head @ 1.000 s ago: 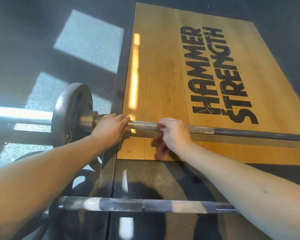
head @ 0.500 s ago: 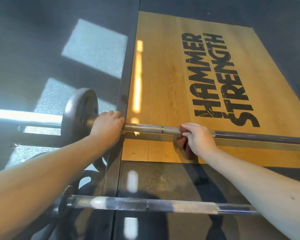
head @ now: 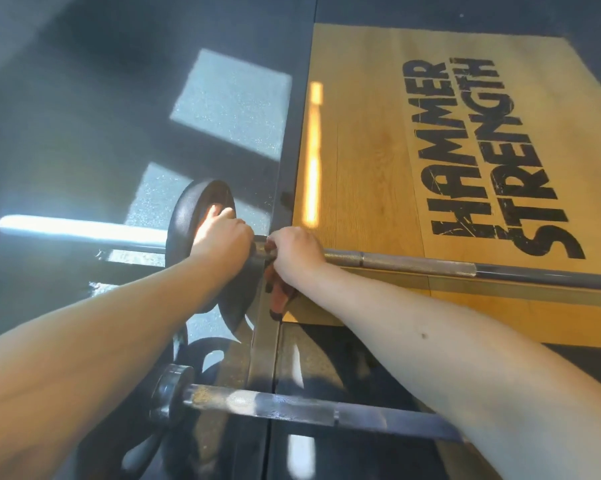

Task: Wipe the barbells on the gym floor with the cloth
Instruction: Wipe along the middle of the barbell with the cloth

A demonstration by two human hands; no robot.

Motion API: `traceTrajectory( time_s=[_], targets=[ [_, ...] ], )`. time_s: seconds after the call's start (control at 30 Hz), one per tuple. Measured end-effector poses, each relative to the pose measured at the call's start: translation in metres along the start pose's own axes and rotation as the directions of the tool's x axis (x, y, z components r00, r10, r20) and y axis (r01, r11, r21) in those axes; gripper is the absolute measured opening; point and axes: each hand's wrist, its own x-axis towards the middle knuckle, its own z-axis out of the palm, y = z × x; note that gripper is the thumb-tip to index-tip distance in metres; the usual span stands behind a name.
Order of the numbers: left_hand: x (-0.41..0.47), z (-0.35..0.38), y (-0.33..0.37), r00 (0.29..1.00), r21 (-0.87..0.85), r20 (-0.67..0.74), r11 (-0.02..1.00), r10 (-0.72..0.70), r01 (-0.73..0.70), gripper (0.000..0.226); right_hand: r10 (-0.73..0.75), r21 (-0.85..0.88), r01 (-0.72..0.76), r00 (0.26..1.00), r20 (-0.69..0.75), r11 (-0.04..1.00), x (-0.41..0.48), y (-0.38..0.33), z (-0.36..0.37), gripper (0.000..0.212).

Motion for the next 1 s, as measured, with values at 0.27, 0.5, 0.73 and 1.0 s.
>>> traceTrajectory(
  time_s=[0.27,0.5,0.73,1.0],
  targets=[
    [-0.004,0.002,0.013,0.999,-0.025,-0.049,1.000,-0.014,0.013,0.023,0.003,0.056,0.000,0.999,-0.049,0.998,-0.068,0.122,-0.053,0.033],
    [-0.006,0.003,0.008,0.998,-0.019,-0.020,0.998,-0.054,0.054,0.021,0.071,0.084,-0.067,0.997,-0.036,0.994,-0.042,0.072,-0.022,0.020],
    [-0.001,0.009,0.005,0.996,-0.036,-0.054,0.996,-0.077,0.076,0.019,-0.131,0.091,0.135,0.990,-0.049,0.987,-0.031,0.028,-0.010,0.026],
    [-0.013,-0.019,0.028,0.998,0.084,0.041,0.996,-0.046,0.043,0.033,0.251,0.229,-0.232,0.967,-0.054,0.945,-0.107,0.168,-0.070,0.030]
  ],
)
